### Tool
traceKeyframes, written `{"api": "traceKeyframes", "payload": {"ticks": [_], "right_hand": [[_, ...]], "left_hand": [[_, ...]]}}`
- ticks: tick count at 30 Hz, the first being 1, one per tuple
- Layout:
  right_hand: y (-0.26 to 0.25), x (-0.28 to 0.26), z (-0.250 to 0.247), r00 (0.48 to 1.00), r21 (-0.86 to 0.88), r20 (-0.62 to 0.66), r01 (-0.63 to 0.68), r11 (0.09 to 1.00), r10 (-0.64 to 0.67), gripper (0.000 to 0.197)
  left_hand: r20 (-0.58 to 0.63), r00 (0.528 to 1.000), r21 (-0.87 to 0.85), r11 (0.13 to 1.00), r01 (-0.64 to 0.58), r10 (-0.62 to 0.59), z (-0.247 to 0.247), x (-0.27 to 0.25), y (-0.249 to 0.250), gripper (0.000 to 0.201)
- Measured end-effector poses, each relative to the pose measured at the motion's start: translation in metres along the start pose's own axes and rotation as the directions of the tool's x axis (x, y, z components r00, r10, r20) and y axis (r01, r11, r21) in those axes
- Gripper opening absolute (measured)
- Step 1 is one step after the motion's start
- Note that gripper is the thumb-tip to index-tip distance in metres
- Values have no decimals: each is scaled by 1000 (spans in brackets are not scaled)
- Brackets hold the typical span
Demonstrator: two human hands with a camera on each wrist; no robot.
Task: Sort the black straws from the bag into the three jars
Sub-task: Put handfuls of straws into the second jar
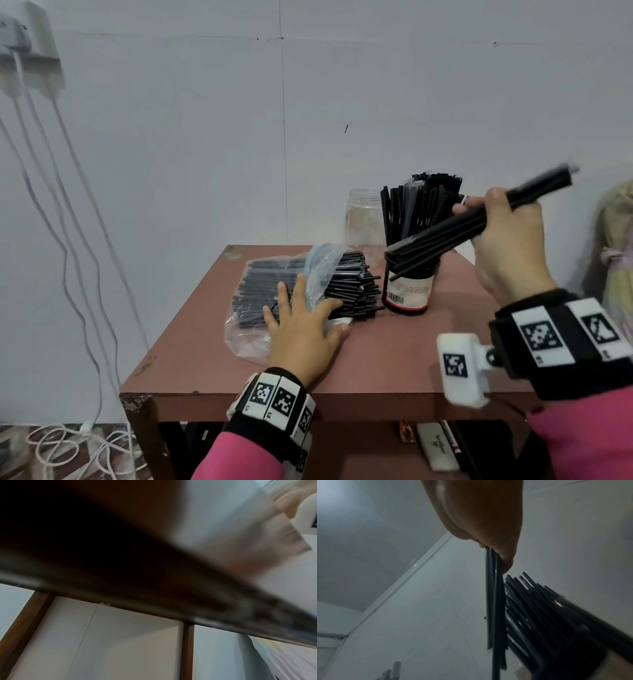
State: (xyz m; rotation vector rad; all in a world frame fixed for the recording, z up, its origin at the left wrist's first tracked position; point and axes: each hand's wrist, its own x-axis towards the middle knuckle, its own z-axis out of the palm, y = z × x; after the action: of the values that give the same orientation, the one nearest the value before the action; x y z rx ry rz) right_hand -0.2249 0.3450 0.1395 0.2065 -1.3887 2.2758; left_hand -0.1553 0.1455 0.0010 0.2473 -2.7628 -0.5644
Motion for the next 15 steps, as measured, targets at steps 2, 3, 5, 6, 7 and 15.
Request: {"api": "traceKeyframes", "payload": {"ticks": [2, 3, 5, 6, 7, 15], "right_hand": [[-11, 10, 8, 994, -129, 87, 74, 989, -63, 7], [-14, 15, 13, 988, -190, 132, 107, 976, -83, 11], [-17, 22, 22, 972, -276, 209, 161, 947, -104, 16], [-17, 24, 27, 965, -301, 240, 180, 937, -109, 19], [-17, 26, 31, 957, -313, 267, 196, 929, -112, 20], [-2, 40, 39, 888, -433, 452, 301, 850, -85, 4]], "left_hand": [[-2, 1000, -2, 1000, 1, -1, 0, 0, 0, 39], [-4, 1000, -4, 1000, 2, -2, 0, 0, 0, 39], [-3, 1000, -5, 1000, 4, -4, 0, 0, 0, 38], [-3, 1000, -5, 1000, 3, -3, 0, 0, 1, 38], [-2, 1000, -5, 1000, 2, -2, 0, 0, 1, 37], [-2, 1000, -16, 1000, 3, -3, -1, -1, 1, 36]]}}
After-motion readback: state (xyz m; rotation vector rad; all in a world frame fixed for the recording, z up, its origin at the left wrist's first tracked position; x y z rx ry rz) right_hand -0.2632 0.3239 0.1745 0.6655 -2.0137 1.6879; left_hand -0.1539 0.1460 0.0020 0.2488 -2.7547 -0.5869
